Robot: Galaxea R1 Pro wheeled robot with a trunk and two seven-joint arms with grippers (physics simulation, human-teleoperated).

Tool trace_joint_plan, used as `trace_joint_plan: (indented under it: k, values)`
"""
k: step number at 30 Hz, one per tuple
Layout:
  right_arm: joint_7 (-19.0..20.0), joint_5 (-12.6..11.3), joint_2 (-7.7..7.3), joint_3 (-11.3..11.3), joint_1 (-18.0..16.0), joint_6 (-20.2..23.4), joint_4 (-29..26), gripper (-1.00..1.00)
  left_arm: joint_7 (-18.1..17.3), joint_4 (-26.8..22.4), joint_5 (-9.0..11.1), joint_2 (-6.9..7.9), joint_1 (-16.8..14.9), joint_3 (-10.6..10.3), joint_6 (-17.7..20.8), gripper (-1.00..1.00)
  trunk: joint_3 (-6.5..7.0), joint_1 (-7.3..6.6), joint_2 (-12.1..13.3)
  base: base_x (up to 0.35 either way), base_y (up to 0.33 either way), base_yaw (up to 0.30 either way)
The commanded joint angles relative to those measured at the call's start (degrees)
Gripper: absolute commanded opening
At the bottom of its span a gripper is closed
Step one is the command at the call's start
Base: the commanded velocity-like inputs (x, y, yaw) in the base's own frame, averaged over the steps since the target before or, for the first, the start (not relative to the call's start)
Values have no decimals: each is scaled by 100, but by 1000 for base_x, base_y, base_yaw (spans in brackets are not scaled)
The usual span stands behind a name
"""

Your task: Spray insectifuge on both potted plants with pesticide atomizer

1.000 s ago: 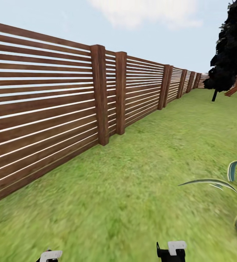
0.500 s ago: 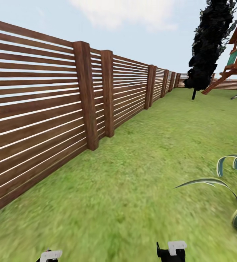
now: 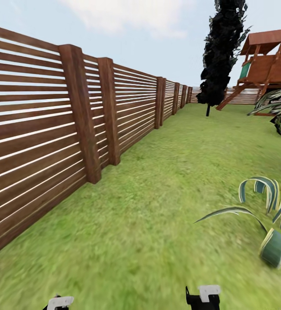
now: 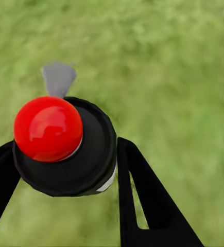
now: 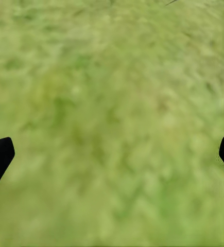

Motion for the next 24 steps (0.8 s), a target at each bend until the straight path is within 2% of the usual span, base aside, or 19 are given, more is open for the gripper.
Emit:
trace_joint_plan:
  k: [1, 12, 14, 17, 24]
  values:
    - [-48, 61, 2, -15, -5, -7, 7, 100, -20, 0, 64, -1, -1, -40, -14, -100, -5, 2, -2, 304, 90, -265]
    - [-49, 61, 2, -15, -5, -7, 7, 100, -6, -2, 64, 16, -1, -24, -6, -100, -5, 2, -2, 322, 117, -265]
    - [-49, 61, 2, -15, -5, -7, 7, 100, 4, -2, 253, 29, -1, -27, -8, -100, -5, 2, -2, 325, 123, -265]
    - [-47, 61, 2, -15, -5, -7, 7, 100, 6, -2, 381, 49, -1, -30, -12, -100, -5, 2, -2, 325, 124, -265]
    - [-46, 61, 2, -15, -5, -7, 7, 100, -2, 7, 415, 51, -1, -39, -13, -100, -5, 2, -2, 301, 185, -259]
